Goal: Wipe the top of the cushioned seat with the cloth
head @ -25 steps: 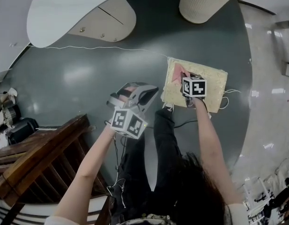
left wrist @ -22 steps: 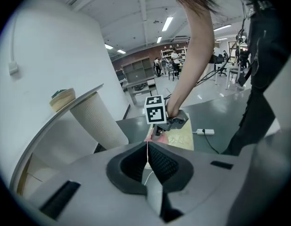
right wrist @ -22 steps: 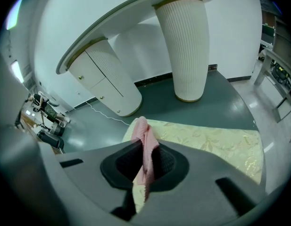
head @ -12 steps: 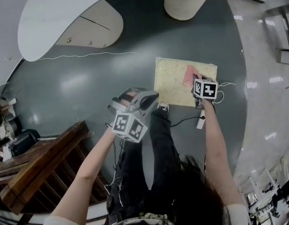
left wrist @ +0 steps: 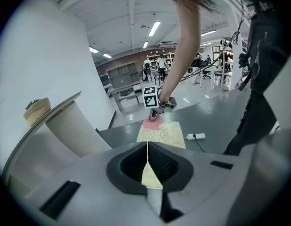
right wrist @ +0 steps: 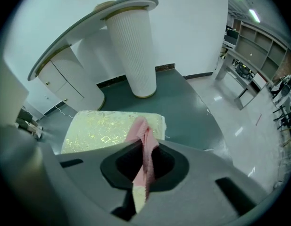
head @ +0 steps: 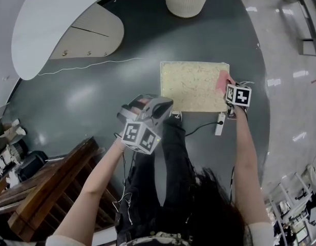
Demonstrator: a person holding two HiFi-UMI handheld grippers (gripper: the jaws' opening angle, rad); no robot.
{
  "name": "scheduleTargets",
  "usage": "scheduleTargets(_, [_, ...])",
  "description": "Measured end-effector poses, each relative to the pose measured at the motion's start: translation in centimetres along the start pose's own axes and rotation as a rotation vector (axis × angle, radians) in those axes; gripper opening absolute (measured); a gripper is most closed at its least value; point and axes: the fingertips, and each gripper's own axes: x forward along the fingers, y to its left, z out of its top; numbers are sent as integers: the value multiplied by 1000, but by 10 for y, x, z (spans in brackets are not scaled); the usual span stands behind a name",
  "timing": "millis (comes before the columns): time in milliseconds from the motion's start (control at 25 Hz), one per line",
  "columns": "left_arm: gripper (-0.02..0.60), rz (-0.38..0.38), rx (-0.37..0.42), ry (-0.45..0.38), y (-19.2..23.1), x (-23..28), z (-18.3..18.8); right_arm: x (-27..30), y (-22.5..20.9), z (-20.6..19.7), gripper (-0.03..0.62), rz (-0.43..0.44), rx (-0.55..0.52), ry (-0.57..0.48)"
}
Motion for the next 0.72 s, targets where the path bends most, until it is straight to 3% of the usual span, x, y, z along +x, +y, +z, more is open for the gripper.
scheduleTargets(320, [6,-14,1,-10,-4,2,0,-14,-20,-2,9,-47,-27,7])
scheduleTargets(720, [6,24,-5,4,-1,-29,-23,-26,100,4,9,132,-109,-59])
